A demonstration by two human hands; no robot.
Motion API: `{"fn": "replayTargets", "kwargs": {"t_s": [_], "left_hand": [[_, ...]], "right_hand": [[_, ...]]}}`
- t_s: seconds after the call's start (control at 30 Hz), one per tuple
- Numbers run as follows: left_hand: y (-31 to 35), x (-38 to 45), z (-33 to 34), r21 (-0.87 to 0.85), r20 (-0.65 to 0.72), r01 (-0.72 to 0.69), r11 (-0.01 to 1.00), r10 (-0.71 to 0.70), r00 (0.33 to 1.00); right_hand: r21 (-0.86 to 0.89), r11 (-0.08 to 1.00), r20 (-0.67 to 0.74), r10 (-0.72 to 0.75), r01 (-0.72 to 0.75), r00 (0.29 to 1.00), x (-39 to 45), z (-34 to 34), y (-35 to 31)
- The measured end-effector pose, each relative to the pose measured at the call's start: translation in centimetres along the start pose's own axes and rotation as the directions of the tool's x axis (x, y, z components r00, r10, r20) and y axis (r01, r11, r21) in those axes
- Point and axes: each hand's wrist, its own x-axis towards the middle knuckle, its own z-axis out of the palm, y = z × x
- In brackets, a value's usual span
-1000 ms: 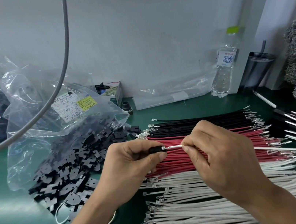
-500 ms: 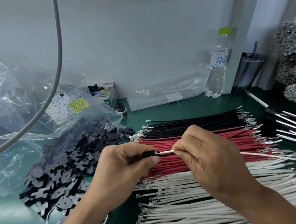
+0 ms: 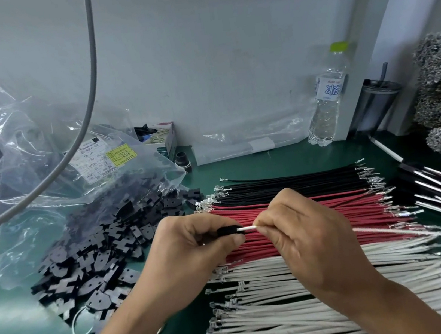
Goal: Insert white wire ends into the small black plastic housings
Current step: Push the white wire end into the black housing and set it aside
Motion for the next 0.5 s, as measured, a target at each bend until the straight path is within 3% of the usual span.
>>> {"fn": "replayTargets", "kwargs": {"t_s": [0.1, 0.2, 0.5], "left_hand": [[0.09, -0.04, -0.08, -0.053, 0.001, 0.016, 0.998, -0.016, 1.0], [0.1, 0.01, -0.11, -0.089, 0.0, 0.035, 0.995, -0.035, 0.999], [0.19, -0.22, 0.02, -0.121, 0.027, 0.032, 0.992, -0.029, 0.999]], "right_hand": [[0.155, 0.984, 0.036, 0.088, -0.092, 0.996, -0.29, 0.11, -0.3], [0.202, 0.964, 0.059, 0.164, -0.172, 0.985, -0.12, -0.25, -0.13], [0.122, 0.992, 0.025, 0.031, -0.034, 0.999, -0.03, 0.21, -0.71]]}}
